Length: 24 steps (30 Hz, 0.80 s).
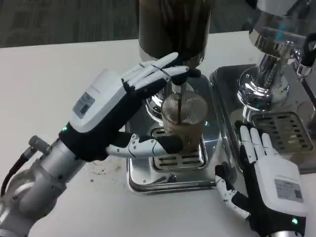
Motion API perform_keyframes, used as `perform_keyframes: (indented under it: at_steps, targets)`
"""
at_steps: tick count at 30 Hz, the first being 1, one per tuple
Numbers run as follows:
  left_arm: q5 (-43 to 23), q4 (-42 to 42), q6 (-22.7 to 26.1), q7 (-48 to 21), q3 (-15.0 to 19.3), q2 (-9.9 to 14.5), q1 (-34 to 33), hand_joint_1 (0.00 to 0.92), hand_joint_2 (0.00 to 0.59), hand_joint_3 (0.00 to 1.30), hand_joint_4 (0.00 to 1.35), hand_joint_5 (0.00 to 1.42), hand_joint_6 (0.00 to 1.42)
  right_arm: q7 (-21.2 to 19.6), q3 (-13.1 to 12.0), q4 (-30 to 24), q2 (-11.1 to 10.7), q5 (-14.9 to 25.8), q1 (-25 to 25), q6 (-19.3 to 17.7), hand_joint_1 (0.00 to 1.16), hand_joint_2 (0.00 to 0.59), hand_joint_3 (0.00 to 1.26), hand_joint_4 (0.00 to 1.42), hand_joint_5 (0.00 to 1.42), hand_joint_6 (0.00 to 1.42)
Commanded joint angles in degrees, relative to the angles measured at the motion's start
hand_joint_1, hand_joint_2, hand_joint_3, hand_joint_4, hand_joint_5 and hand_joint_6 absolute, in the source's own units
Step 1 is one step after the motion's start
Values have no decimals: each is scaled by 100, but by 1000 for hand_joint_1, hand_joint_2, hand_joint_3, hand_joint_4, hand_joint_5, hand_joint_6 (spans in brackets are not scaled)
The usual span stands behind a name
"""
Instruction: Grasp the cup under the faucet to collect the drink, then remove the cup.
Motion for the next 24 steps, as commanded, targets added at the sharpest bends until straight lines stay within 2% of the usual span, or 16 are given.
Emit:
perform_keyframes:
  at_steps: [1,5,6,8,12,14,19,24]
  targets:
    - [479,23,52,207,-252,186,284,0,144,268,64,292,204,-67,10,55,-16,28,-44,-108,397,454,0,0,0,146]
    - [508,15,111,424,-369,258,301,0,146,268,61,292,203,-62,-163,16,35,416,-27,-360,414,418,0,0,22,169]
    - [496,12,125,462,-393,270,301,0,146,268,60,293,204,-56,-232,-6,60,584,-20,-456,424,398,0,0,26,173]
    - [449,25,153,511,-436,287,290,0,146,271,60,294,205,25,-467,-30,157,1170,-33,-766,450,360,0,0,28,178]
    - [396,45,183,582,-519,323,265,0,146,275,59,295,206,352,-738,71,211,1931,-191,-1152,495,288,0,0,9,180]
    - [386,46,203,615,-554,337,257,0,146,280,59,304,215,628,-815,126,198,2180,-341,-1176,517,254,0,0,1,171]
    - [312,51,253,673,-597,347,251,0,147,281,58,306,220,1243,-899,229,136,2552,-684,-1148,560,222,0,0,0,84]
    - [305,-55,332,779,-517,365,307,0,149,284,58,307,221,1716,-846,456,63,2556,-1097,-1151,614,192,0,0,0,64]
